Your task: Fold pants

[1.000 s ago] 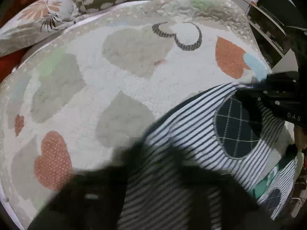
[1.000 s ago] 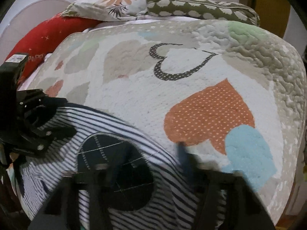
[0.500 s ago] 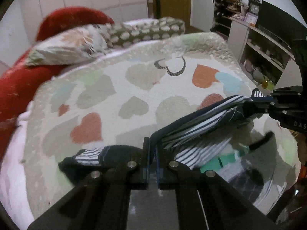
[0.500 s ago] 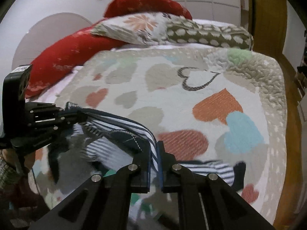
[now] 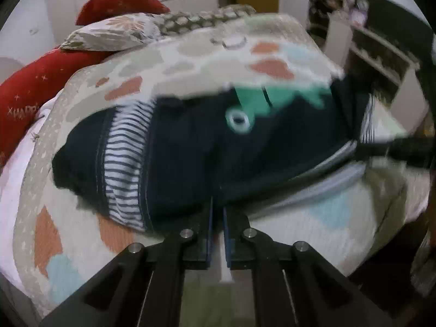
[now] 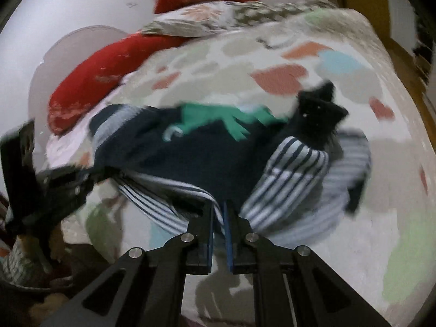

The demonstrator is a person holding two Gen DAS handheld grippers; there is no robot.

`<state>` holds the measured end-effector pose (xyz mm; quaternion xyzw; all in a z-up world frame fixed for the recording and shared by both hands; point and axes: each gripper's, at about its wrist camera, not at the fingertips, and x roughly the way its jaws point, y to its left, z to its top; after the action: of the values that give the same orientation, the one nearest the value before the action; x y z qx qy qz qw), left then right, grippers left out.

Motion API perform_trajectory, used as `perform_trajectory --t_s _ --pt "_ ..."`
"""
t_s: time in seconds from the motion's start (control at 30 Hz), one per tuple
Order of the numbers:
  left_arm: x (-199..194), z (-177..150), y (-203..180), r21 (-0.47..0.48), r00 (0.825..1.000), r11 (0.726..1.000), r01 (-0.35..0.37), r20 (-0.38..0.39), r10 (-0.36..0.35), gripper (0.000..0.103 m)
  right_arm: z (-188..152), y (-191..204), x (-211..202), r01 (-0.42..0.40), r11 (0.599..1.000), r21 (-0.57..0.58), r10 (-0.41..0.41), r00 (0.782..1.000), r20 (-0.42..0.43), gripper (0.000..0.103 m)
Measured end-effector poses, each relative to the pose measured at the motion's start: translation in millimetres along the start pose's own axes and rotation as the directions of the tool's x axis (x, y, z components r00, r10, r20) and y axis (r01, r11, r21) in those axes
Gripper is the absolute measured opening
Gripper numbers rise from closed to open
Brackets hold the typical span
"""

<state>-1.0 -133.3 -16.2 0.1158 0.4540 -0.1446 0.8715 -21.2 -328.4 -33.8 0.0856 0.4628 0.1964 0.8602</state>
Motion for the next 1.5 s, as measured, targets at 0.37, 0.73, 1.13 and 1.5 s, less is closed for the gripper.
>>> perform_trajectory --t_s 0.37,0.73,1.13,1.5 --pt "-53 9 66 -0.203 0.99 0.975 0.087 0.13 -0.061 0.036 13 -64 -69 0.051 0.956 0.29 -0.117 0.97 0.215 0.067" --pt "30 21 113 -0.374 0.993 0.921 -0.107 0.011 0.12 0.045 37 -58 -32 0.183 0.95 0.254 -0.223 0.965 0.139 0.006" --pt "24 7 101 -0.38 0.992 0.918 -0.112 0.016 0.127 0.051 -5 -124 -63 -0.056 0.86 0.508 -0.091 0.961 0.26 0.078" --pt "-2 -8 120 -0.505 0.995 0.859 -0.077 0.019 0.101 0.051 21 -104 -3 -0.054 0.899 0.435 -0.011 0.989 0.146 0.029"
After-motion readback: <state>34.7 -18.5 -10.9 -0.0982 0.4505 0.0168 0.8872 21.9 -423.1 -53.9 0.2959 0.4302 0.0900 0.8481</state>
